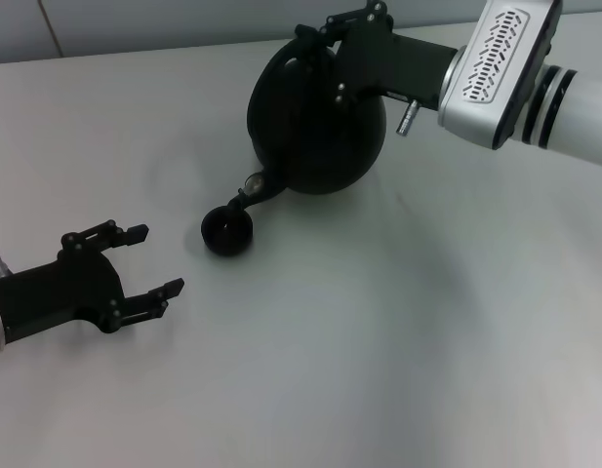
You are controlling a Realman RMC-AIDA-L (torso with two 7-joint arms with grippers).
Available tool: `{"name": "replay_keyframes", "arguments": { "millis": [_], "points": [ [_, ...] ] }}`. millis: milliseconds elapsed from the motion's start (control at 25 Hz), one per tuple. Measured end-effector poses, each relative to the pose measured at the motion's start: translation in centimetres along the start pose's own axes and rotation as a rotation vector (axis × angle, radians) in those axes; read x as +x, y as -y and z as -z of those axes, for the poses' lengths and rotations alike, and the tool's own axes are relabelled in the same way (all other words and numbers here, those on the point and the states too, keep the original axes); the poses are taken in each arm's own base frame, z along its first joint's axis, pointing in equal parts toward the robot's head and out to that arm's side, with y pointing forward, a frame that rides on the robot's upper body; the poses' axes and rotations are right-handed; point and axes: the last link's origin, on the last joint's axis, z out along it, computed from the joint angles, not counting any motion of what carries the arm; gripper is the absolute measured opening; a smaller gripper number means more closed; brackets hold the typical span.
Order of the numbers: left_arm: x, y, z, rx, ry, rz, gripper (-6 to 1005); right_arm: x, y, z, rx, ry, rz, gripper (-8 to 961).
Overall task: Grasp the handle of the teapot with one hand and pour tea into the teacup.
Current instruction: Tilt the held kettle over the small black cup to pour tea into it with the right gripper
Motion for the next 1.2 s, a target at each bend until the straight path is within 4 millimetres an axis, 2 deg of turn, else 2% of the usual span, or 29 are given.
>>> {"name": "replay_keyframes", "arguments": {
  "millis": [280,1200],
  "points": [
    [-0.02,-0.01,0.01,0.000,0.000,-0.001,797,-0.48,-0.34,-0.65,-0.006,-0.008,0.024,105],
    [-0.09,-0.06,0.07,0.001,0.001,-0.002,797,-0.64,-0.44,-0.54,-0.003,-0.010,0.045,102]
  ]
}}
